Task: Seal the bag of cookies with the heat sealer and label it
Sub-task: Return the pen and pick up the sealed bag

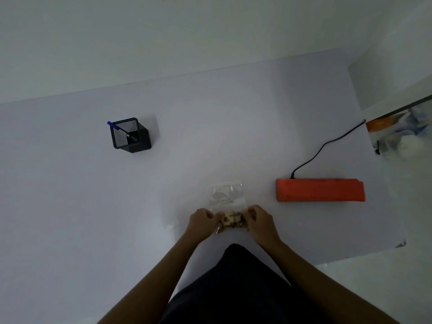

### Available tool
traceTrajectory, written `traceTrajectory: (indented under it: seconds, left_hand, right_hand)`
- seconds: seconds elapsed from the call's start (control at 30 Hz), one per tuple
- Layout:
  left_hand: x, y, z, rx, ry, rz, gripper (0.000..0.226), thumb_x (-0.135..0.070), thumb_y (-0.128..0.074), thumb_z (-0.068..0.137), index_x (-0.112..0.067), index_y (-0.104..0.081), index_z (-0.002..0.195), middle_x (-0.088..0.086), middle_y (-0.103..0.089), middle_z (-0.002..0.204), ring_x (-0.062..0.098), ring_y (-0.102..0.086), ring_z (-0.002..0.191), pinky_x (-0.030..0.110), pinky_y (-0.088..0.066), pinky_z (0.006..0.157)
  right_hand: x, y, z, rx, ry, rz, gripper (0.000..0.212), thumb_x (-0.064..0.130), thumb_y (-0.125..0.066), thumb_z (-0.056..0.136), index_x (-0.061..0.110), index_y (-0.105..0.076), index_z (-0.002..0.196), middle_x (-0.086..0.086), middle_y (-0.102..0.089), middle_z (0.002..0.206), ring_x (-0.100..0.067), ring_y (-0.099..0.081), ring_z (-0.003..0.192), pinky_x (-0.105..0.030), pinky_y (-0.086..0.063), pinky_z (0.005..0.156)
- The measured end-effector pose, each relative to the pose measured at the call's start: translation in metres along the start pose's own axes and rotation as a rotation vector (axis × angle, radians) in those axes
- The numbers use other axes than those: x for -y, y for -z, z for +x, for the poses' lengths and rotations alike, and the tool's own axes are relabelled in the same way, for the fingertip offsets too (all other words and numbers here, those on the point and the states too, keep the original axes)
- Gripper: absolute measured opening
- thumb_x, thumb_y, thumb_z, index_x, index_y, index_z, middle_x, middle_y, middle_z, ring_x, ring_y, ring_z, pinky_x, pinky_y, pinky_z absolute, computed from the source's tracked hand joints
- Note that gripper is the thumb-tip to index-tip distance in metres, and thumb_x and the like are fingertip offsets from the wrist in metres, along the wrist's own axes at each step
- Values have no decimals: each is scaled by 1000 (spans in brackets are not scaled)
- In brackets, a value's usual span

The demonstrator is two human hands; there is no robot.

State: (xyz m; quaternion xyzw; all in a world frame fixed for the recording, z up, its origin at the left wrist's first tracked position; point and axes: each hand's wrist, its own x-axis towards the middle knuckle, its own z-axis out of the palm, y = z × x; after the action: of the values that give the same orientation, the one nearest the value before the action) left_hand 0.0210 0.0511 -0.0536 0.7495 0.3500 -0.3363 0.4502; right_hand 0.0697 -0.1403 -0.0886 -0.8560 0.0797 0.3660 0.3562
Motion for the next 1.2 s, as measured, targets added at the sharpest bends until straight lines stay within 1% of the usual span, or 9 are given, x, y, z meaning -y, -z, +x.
traceTrajectory:
  seconds: [0.07, 0.13, 0.3, 0.43, 0.57, 0.73, 0.93, 1.1, 1.2]
  left_hand:
    - [-11, 7, 7, -44, -5, -18, 41, -46, -63, 90, -6, -66, 81, 13, -67, 78, 21, -60, 71, 33, -52, 73]
    - [-24, 24, 21, -116, -9, -24, 44, -49, -64, 88, -6, -66, 96, 8, -64, 89, 23, -61, 87, 33, -49, 80]
    - [-61, 77, 66, -235, -70, -12, 61, -49, -64, 89, 2, -59, 123, 17, -65, 119, 32, -59, 113, 33, -44, 94]
    - [-88, 111, 94, -241, -133, -40, 69, -49, -63, 90, 2, -49, 135, 15, -61, 128, 31, -57, 119, 37, -45, 101]
    - [-95, 128, 110, -167, -149, -50, 74, -49, -63, 90, -2, -41, 142, 14, -55, 138, 30, -53, 124, 42, -43, 105]
    - [-81, 124, 100, -136, -171, -104, 72, -47, -65, 89, -8, -40, 144, 11, -53, 139, 27, -54, 122, 44, -45, 104]
    - [-68, 86, 56, -213, -288, -72, 65, -55, -52, 93, -11, -44, 141, 9, -55, 138, 25, -55, 121, 37, -44, 100]
    - [-78, 35, 14, -128, -352, -107, 72, -67, -36, 93, -12, -48, 139, 8, -55, 140, 23, -54, 124, 33, -39, 99]
    - [-91, 0, -2, -44, -359, -89, 81, -74, -28, 91, -13, -48, 141, 8, -53, 143, 25, -51, 127, 36, -37, 101]
  right_hand:
    - [18, -5, 10, -46, 22, 35, 19, 26, -59, 97, 11, -65, 107, -5, -71, 94, -20, -67, 83, -32, -54, 73]
    - [43, -7, 27, -88, 36, 59, 18, 20, -60, 96, 8, -66, 107, -8, -70, 98, -23, -66, 91, -26, -48, 75]
    - [115, -6, 83, -145, 100, 51, 20, 15, -60, 93, 4, -65, 109, -16, -70, 108, -30, -64, 102, -26, -42, 79]
    - [160, -3, 119, -178, 102, 70, 29, 17, -59, 93, 4, -60, 119, -16, -68, 117, -33, -63, 110, -29, -45, 86]
    - [181, 1, 134, -174, 116, 33, 42, 21, -58, 95, 3, -54, 133, -17, -61, 131, -33, -56, 123, -34, -43, 99]
    - [169, 4, 124, -176, 168, 35, 50, 19, -59, 95, 11, -48, 143, -13, -57, 140, -30, -56, 126, -39, -44, 108]
    - [130, 3, 56, -209, 239, 115, 44, 17, -58, 97, 14, -52, 140, -5, -59, 136, -19, -61, 111, -31, -50, 97]
    - [74, 12, -10, -210, 252, 184, 37, 15, -58, 97, 17, -57, 134, 3, -60, 131, -13, -62, 104, -26, -50, 93]
    - [37, 37, -34, -192, 202, 194, 32, 15, -60, 96, 16, -61, 128, 4, -64, 125, -9, -62, 99, -26, -53, 90]
